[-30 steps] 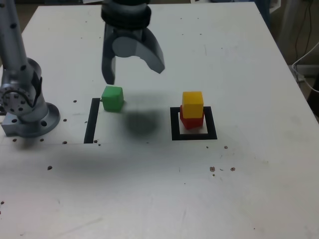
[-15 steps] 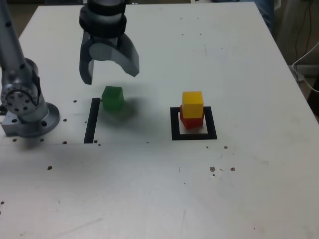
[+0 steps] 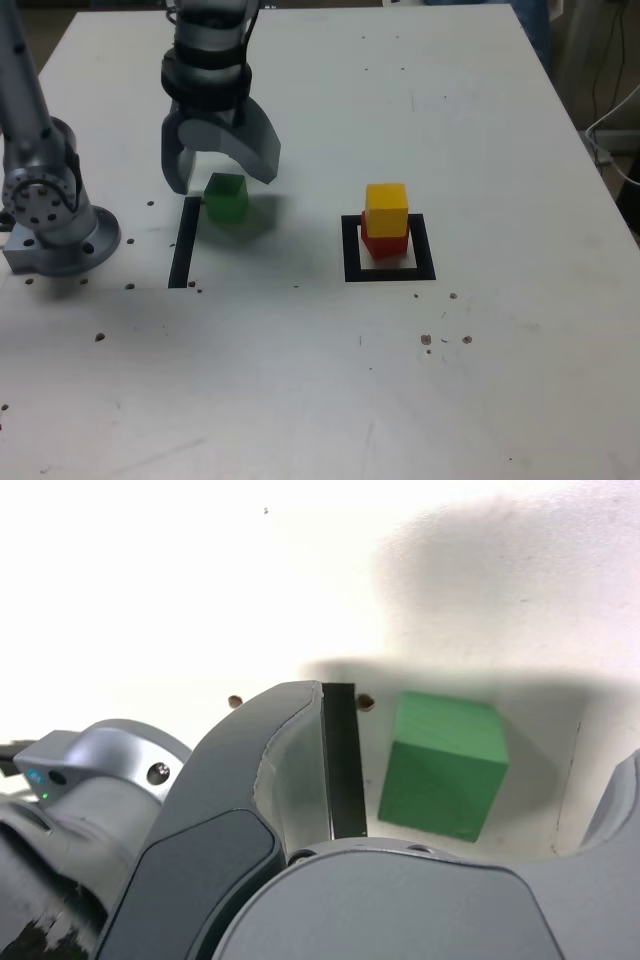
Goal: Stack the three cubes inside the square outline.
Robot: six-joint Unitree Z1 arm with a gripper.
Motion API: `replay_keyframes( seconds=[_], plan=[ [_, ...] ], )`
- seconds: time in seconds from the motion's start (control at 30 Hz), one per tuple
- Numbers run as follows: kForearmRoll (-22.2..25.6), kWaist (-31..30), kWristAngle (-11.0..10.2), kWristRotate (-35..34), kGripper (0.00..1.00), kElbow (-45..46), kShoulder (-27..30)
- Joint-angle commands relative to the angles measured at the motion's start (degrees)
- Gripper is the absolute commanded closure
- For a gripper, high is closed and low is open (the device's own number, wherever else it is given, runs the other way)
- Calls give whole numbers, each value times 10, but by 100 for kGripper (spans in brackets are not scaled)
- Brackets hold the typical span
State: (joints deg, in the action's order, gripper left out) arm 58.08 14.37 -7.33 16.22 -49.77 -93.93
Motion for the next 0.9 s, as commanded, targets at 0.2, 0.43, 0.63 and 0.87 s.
replay_keyframes(
  seconds=[0.2,0.43,0.63,0.87],
  plan=[
    [-24,-13,5,6,19,4,-21],
    [-37,-13,-7,-9,36,12,-32],
    [-40,-13,-12,-12,58,12,-33],
    [-42,-17,-8,-11,80,14,-25]
  ],
)
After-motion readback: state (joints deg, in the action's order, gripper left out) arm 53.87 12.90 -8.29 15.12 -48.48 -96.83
